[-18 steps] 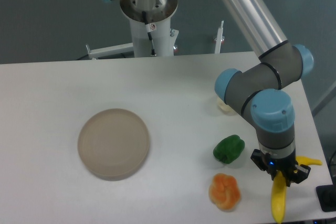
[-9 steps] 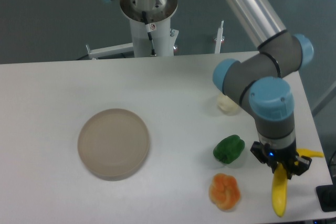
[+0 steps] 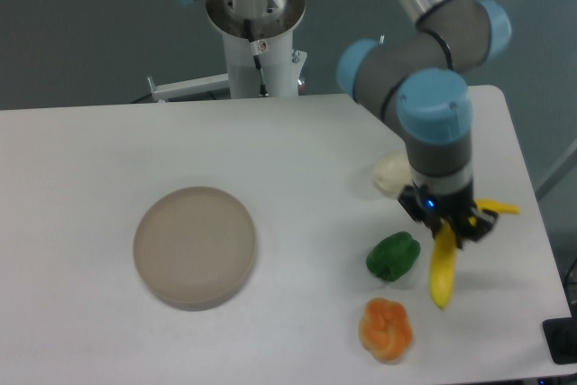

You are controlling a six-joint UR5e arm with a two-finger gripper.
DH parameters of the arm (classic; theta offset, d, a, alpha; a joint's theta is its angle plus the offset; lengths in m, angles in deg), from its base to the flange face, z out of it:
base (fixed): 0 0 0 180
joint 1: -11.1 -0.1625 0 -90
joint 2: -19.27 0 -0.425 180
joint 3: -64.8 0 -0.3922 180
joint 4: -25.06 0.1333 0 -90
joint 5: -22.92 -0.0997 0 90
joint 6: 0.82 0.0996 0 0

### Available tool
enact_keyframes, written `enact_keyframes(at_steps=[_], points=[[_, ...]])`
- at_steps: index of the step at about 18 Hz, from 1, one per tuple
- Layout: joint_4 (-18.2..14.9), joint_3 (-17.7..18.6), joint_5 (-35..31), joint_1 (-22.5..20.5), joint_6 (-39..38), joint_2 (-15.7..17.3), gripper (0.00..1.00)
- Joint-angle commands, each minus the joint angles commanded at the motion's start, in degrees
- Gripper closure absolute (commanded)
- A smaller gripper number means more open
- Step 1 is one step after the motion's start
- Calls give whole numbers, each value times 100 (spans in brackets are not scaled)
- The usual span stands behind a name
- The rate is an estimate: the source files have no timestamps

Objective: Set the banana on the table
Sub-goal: 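Carry the held banana over the green pepper toward the plate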

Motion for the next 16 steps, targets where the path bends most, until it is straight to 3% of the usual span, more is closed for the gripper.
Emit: enact_keyframes(at_steps=[3,7,10,16], points=[[-124,589,0,26,-262,369,78],[-264,1135,202,97,-1587,537,78],[-378,1171,246,473,-2573,494,78],[-370,1250,308,905,-3532,415,78]])
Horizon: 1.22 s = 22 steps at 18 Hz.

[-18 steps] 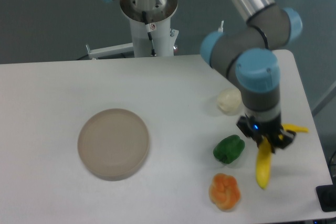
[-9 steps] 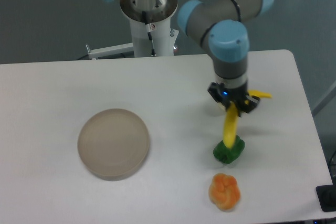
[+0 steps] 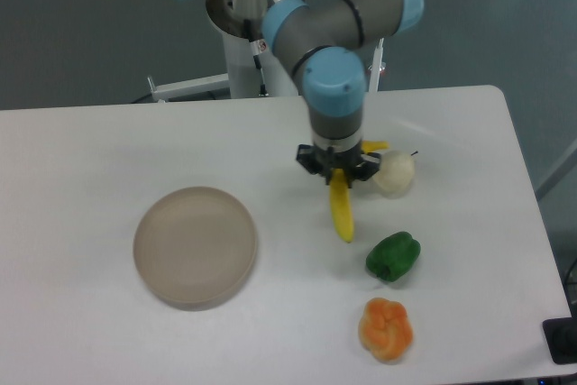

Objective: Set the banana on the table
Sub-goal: 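Carry the held banana over the green pepper toward the plate, then lower the banana onto the table beside the green pepper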

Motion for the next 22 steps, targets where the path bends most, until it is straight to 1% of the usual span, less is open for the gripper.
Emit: enact_keyframes(at_steps=[3,4,6,7,9,13,16,22], points=[[62,27,0,79,-159,-263,78],[131,27,0,79,-150,-342,78],[464,18,0,79,-159,-518,78],[579,9,9,88,-194,-562,78],[607,-35,0,106,-326,-650,78],[633,-105,-9,115,-344,-809,77],[633,-140,-9,115,-344,-835,77],[703,-158,-70,123,-212,-1002,77]])
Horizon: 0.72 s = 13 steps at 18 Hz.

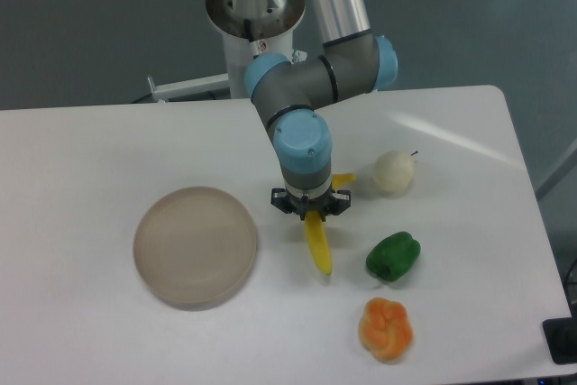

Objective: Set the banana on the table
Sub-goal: 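Lower the banana onto the table beside the green pepper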

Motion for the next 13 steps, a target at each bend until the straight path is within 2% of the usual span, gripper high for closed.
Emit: enact_keyframes(at_steps=[13], points=[[-9,9,-9,9,70,0,72]])
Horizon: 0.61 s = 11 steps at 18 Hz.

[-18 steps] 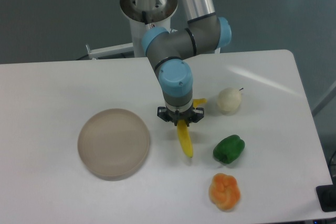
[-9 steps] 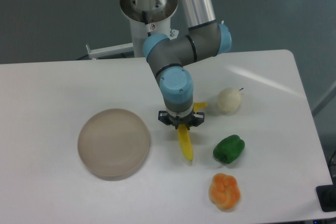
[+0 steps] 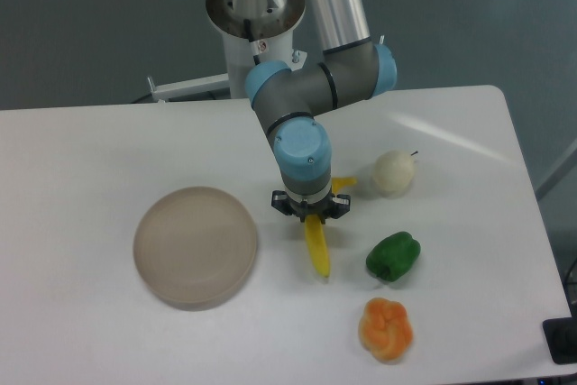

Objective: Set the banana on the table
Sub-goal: 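Lower the banana onto the table beside the green pepper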

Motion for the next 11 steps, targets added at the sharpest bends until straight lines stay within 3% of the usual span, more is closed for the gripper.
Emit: enact_keyframes(at_steps=[11], points=[[0,-61,0,0,0,26,45]])
